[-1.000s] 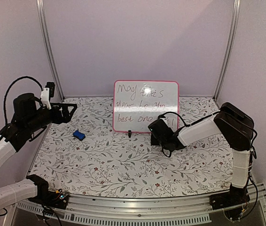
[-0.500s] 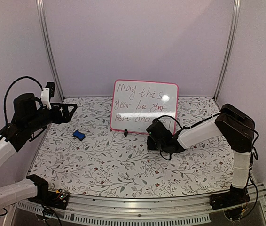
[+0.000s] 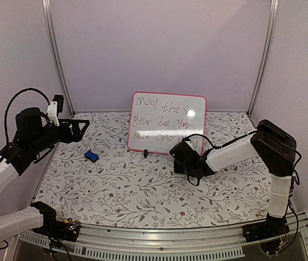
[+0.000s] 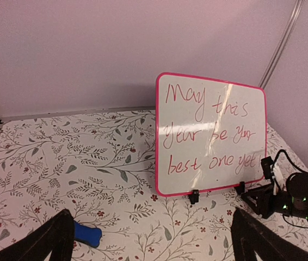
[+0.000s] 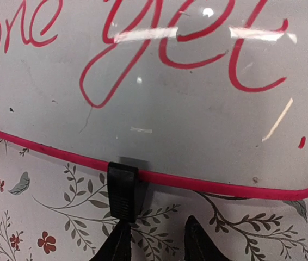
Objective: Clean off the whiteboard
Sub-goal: Move the whiteboard to the center of the board, then pick up the whiteboard eraser from the center of the board.
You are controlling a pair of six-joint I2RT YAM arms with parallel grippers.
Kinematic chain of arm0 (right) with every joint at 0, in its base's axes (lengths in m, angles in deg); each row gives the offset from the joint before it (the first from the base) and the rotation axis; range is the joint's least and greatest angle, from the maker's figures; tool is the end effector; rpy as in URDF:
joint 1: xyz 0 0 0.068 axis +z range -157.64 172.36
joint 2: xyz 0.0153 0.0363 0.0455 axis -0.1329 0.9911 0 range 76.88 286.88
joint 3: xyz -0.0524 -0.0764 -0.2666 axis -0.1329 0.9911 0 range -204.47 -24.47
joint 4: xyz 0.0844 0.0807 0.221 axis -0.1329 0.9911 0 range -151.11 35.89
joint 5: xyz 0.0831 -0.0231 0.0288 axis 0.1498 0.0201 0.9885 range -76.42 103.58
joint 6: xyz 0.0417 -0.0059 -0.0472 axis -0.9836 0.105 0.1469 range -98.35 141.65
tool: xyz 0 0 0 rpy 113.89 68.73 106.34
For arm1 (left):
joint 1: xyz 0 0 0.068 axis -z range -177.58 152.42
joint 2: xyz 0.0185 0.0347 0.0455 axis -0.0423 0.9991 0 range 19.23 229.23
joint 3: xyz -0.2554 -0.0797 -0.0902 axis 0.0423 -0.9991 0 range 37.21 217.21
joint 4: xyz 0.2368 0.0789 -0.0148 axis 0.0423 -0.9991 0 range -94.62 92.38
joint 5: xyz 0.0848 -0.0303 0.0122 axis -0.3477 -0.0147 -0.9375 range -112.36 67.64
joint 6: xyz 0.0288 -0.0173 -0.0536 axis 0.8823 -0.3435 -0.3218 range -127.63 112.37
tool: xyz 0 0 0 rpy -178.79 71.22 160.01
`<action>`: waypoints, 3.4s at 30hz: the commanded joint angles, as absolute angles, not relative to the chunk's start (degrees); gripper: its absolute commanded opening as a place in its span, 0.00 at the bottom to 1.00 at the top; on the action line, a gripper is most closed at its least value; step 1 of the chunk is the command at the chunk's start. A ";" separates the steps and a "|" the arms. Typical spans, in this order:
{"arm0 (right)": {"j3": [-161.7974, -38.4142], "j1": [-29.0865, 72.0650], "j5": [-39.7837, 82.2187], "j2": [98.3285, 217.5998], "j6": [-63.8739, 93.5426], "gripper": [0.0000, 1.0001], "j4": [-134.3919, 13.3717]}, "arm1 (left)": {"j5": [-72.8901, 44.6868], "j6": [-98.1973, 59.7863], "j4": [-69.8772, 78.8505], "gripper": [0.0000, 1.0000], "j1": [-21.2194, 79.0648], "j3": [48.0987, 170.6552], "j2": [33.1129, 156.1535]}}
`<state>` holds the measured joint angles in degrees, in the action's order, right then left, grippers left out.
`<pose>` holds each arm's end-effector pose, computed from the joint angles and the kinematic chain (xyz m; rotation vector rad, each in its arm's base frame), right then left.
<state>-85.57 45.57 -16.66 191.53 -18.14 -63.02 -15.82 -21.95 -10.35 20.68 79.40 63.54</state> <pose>0.2547 0.2997 0.1198 -0.0543 2.3193 0.1534 0.1664 -0.0607 0.3247 0.1453 1.8522 -0.5023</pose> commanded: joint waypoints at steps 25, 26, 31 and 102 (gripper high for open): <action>-78.35 43.44 -18.52 180.61 -13.68 0.55 -63.63 | -32.00 -40.01 -26.93 1.00 21.44 86.05 71.51; -77.87 43.43 -17.84 179.82 -13.18 0.58 -63.98 | -33.63 -42.55 -28.57 1.00 21.43 86.52 72.69; -76.33 43.74 -15.42 176.16 -11.00 0.70 -64.86 | -38.04 -49.64 -32.14 1.00 21.53 86.49 78.29; -72.68 47.39 -12.02 164.40 -8.30 0.99 -64.93 | -44.22 -69.20 -28.32 0.84 24.40 93.56 120.69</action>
<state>-73.53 47.08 -12.58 165.33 -7.58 -63.83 -43.71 -68.11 -28.29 23.77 95.93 123.32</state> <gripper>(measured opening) 0.989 0.855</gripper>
